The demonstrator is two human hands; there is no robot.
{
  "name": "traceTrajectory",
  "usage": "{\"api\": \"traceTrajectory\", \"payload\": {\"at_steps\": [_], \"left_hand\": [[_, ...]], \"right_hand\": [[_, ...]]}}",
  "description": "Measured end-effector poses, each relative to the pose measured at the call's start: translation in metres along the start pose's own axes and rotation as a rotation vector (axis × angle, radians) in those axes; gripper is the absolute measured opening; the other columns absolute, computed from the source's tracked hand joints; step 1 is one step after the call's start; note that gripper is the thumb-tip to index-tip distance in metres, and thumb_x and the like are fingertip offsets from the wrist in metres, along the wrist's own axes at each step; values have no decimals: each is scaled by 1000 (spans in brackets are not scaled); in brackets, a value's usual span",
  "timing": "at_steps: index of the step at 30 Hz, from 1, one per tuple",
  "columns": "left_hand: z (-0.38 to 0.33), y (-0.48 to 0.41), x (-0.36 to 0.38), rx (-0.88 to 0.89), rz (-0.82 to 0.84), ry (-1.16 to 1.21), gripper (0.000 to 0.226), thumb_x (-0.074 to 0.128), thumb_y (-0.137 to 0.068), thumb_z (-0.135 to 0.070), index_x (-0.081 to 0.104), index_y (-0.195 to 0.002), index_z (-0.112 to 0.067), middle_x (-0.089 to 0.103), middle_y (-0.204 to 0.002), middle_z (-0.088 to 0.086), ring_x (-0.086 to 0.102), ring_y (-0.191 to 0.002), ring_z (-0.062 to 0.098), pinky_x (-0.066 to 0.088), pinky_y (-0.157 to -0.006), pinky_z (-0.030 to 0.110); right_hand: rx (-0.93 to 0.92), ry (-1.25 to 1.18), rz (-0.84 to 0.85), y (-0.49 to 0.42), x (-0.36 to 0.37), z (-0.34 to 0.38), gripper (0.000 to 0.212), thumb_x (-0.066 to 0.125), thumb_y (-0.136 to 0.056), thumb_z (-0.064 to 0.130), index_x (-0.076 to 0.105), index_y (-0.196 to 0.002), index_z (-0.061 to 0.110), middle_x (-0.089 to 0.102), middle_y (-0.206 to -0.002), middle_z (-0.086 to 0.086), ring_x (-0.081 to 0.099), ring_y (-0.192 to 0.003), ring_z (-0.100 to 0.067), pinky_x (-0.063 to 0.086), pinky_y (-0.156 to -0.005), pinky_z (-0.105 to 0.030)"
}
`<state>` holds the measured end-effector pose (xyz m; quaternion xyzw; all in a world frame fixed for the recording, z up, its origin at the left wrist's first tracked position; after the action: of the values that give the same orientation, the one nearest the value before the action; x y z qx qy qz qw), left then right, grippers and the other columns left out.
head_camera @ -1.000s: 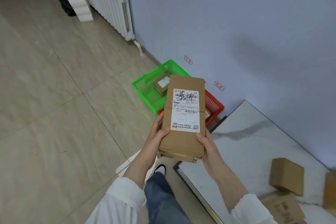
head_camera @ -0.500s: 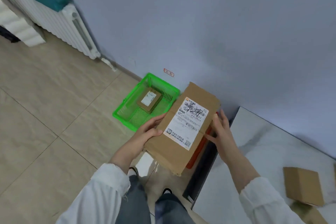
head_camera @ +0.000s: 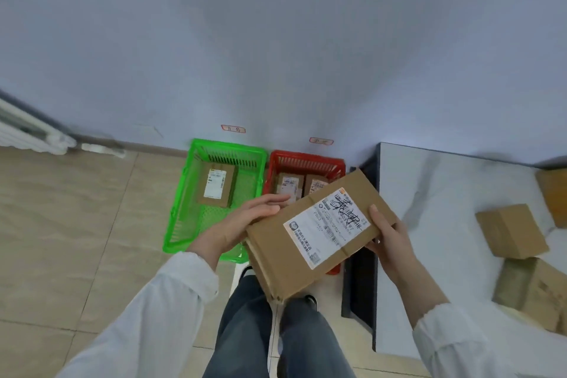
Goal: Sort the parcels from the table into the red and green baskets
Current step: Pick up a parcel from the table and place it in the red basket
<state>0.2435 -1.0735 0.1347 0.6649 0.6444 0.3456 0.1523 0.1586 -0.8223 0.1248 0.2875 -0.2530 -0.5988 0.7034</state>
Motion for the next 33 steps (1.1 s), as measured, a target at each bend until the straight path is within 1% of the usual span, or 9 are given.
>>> {"api": "traceTrajectory", "payload": {"at_steps": [3,7,9,13,17,20,24,28,33], "left_hand": [[4,-27,-12,60,-253,89,41,50,-83,-54,57,-118,-34,53,-134,-8,49,-124,13,38,-104,39],[32,-46,-11,24,-486,114,65,38,-86,-60,34,-142,-27,36,-148,-4,35,-134,15,29,-112,42],[57,-62,-2,-39,-459,87,67,46,-84,-58,36,-140,-22,43,-142,-4,43,-126,13,36,-107,36],[120,-119,1,-119,-536,-9,43,52,-93,-25,40,-133,-12,54,-118,-1,54,-100,12,43,-75,19],[213,-198,-29,-196,-600,-119,48,52,-93,-29,39,-135,-11,55,-128,6,55,-113,23,45,-98,38],[274,-250,-50,-211,-616,-202,45,52,-93,-26,42,-134,-9,55,-130,9,55,-116,25,42,-103,41],[328,-299,-73,-195,-599,-298,44,51,-94,-21,40,-135,-9,55,-126,4,53,-109,16,40,-94,27],[360,-331,-87,-233,-585,-377,49,50,-94,-19,34,-139,-8,53,-131,8,53,-119,24,41,-98,30],[392,-368,-96,-360,-519,-413,50,48,-95,-18,28,-139,-6,48,-139,14,48,-125,30,40,-104,40]], "right_hand": [[7,-90,-154,-8,-6,-16,39,63,-85,30,51,-119,12,70,-98,-7,70,-78,-14,54,-77,-35],[-12,-140,-310,-27,-18,-37,42,66,-84,28,49,-121,17,65,-114,-10,65,-98,-24,52,-81,-35],[-17,-121,-345,-43,-20,-54,48,66,-84,31,46,-126,18,63,-117,-9,65,-99,-23,52,-79,-33],[-11,18,-350,-100,-18,-113,49,63,-84,38,40,-126,25,60,-115,-2,63,-100,-20,52,-72,-27],[47,217,-344,-182,-20,-201,56,59,-83,46,33,-130,29,55,-122,-1,61,-104,-19,55,-77,-33],[115,365,-323,-238,-28,-260,61,57,-85,47,33,-136,26,55,-126,-4,60,-106,-23,54,-87,-45],[85,492,-292,-289,-31,-311,55,57,-89,36,39,-136,16,57,-124,-3,57,-107,-20,44,-76,-24],[134,503,-271,-325,-28,-350,55,59,-89,29,39,-137,9,55,-131,-8,53,-120,-26,42,-93,-29],[246,518,-223,-370,-31,-387,54,58,-91,23,37,-136,3,52,-134,-14,50,-122,-29,40,-95,-32]]}}
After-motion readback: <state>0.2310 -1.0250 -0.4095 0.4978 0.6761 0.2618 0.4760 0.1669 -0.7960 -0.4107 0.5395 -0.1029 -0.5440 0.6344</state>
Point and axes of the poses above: each hand's wrist, its own y-axis away from the middle knuckle, its own x-axis out of the palm, z = x × y, the point moved 4 cm from there along -y, towards the middle knuckle
